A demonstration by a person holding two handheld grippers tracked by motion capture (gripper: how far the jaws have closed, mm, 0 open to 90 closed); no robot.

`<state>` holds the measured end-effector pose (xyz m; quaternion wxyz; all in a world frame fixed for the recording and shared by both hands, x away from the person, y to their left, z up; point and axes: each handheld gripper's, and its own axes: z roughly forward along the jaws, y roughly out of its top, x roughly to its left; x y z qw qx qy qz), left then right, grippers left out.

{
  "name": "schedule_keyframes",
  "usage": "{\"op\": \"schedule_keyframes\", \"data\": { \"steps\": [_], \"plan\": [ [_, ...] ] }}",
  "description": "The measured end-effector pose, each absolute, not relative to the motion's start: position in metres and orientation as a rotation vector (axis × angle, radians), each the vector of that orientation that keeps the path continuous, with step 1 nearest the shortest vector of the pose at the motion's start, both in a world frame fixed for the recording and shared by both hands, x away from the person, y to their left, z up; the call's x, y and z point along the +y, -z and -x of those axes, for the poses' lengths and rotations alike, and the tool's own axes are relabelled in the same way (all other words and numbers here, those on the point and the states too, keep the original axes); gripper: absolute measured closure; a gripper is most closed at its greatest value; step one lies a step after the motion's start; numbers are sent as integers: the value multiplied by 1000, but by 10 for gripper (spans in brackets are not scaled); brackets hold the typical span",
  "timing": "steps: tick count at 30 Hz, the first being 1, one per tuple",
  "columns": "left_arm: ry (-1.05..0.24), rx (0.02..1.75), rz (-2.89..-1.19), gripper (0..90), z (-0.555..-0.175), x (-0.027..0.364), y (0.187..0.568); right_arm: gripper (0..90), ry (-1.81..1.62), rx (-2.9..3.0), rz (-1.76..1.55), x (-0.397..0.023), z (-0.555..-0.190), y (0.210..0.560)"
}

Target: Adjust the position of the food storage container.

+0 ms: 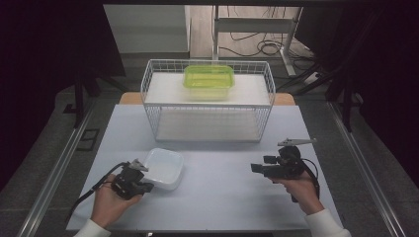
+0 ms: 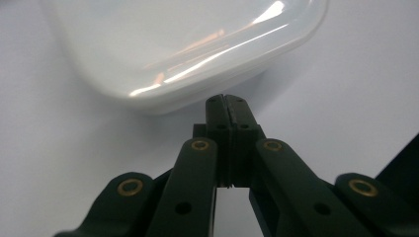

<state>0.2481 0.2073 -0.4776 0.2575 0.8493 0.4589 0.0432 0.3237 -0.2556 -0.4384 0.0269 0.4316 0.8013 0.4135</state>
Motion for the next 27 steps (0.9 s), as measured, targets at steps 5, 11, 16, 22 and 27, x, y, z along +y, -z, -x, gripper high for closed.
{"op": "schedule_keyframes", "data": {
  "steps": [5,11,16,22,27],
  "plan": [
    [-135,1314,-2160,900,-251,243,457,277,-1270,2484,-1332,-254,-324,440],
    [-151,1362,-2131,900,-269,253,459,277,-1267,2486,-1330,-253,-325,440],
    [-146,1403,-2172,900,-284,254,475,277,-1262,2489,-1332,-253,-325,440],
    [-71,1418,-2186,900,-295,255,489,277,-1256,2485,-1340,-255,-325,441],
    [-27,1385,-2195,900,-299,245,491,277,-1248,2485,-1354,-255,-325,443]
  ]
}}
